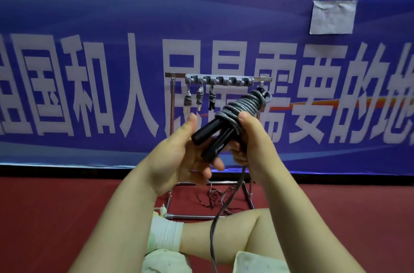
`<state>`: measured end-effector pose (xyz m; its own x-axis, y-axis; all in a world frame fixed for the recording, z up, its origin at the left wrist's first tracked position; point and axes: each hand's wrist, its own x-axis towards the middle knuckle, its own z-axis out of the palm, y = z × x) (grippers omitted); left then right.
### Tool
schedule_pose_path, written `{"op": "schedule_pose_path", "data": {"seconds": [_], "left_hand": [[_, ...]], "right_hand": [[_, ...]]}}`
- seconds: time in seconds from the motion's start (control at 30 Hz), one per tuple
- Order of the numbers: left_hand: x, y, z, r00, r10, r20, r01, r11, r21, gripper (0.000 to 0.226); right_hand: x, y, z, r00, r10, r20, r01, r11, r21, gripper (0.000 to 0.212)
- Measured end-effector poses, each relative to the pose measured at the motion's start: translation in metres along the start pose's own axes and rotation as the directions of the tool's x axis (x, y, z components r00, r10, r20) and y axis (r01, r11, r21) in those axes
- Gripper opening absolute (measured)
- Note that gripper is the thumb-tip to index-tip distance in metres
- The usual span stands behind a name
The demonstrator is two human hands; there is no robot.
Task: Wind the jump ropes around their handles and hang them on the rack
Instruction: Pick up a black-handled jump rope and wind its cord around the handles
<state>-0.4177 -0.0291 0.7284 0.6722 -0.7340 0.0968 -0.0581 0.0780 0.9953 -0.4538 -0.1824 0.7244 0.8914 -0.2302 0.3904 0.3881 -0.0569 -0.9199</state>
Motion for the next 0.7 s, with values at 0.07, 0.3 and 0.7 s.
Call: {"op": "schedule_pose_path", "data": {"seconds": [0.07, 0.3, 0.7], "left_hand": [[0.001, -0.006, 0.000, 0.989, -0.028, 0.148, 0.056, 0.980, -0.190, 0.079], [0.004, -0.014, 0.000, 0.966, -0.066, 0.250, 0.153, 0.925, -0.347, 0.070], [0.002, -0.020, 0.005, 0.999, -0.016, -0.046, 0.016, 1.000, 0.002, 0.054]], "right_hand": [[-0.001, -0.001, 0.001, 0.999, -0.007, 0.039, 0.005, 0.998, 0.061, 0.035], [0.001, 0.005, -0.002, 0.994, 0.021, 0.112, -0.013, 0.997, -0.074, 0.045], [-0.002, 0.001, -0.009, 0.985, 0.116, 0.127, -0.055, 0.912, -0.406, 0.062]]}}
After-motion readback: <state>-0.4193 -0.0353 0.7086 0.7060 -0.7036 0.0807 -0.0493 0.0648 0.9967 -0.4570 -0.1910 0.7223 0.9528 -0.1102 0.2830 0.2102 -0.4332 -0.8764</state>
